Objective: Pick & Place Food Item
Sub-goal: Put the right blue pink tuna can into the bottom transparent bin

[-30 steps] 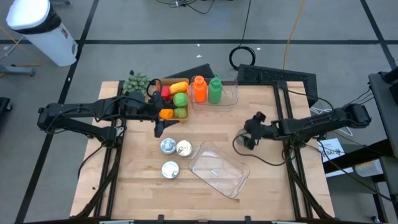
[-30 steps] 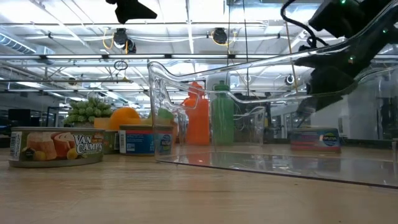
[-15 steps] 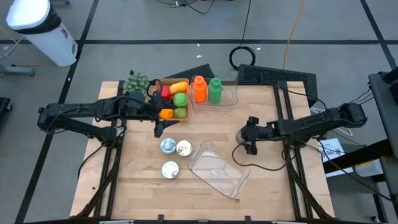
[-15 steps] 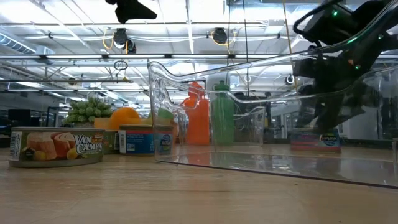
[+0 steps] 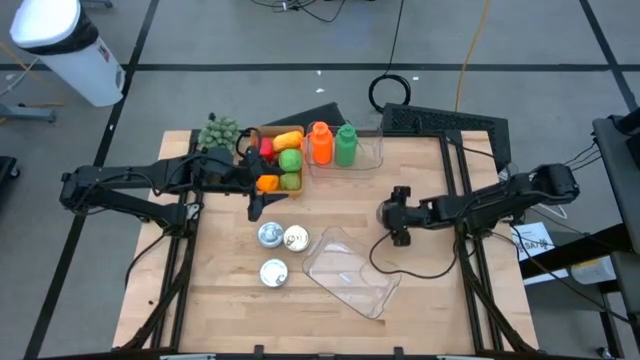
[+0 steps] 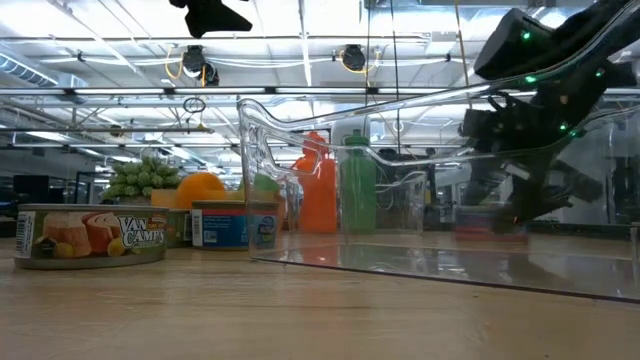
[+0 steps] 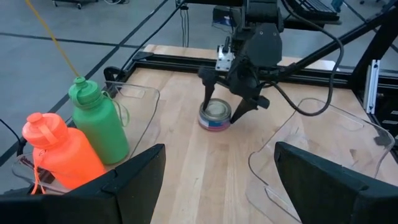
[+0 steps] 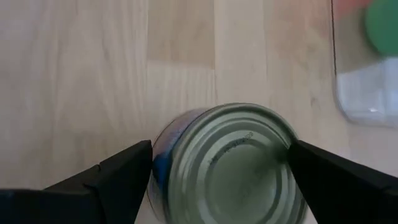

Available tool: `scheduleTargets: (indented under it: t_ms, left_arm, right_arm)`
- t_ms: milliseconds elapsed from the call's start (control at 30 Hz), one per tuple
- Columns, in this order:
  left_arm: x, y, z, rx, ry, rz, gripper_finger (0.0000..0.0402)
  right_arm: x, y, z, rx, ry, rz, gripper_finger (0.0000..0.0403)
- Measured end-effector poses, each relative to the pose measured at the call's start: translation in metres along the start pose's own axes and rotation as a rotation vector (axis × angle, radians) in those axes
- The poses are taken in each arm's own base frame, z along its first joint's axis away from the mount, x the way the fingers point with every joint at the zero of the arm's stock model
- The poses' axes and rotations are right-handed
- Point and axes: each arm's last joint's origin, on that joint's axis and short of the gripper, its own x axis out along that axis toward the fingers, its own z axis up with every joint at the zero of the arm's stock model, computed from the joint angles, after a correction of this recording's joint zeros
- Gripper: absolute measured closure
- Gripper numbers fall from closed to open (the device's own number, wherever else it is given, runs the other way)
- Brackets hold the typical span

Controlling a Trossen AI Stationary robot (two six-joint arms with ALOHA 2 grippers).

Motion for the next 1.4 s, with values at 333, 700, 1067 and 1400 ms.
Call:
scheduleTargets:
  t_ms: [333, 700, 1067, 1400]
  left_arm:
    - [0.000, 0.000, 0.000, 0.002, 0.004, 0.000, 0.0092]
    - [0.000, 0.000, -0.002, 0.001, 0.017, 0.000, 0.0091]
    - [0.000, 0.000, -0.003, 0.000, 0.031, 0.000, 0.0091]
    - [0.000, 0.000, -0.003, 0.000, 0.031, 0.001, 0.0092]
  right_arm:
    - [-0.006, -0.015, 0.004, 0.026, -0.029, -0.069, 0.0046]
    - [0.006, -0.042, -0.012, 0.209, 0.095, -0.124, 0.0046]
    - [0.029, -0.047, -0.039, 0.301, 0.209, -0.110, 0.0053]
    - [0.028, -0.038, -0.035, 0.271, 0.182, -0.075, 0.0210]
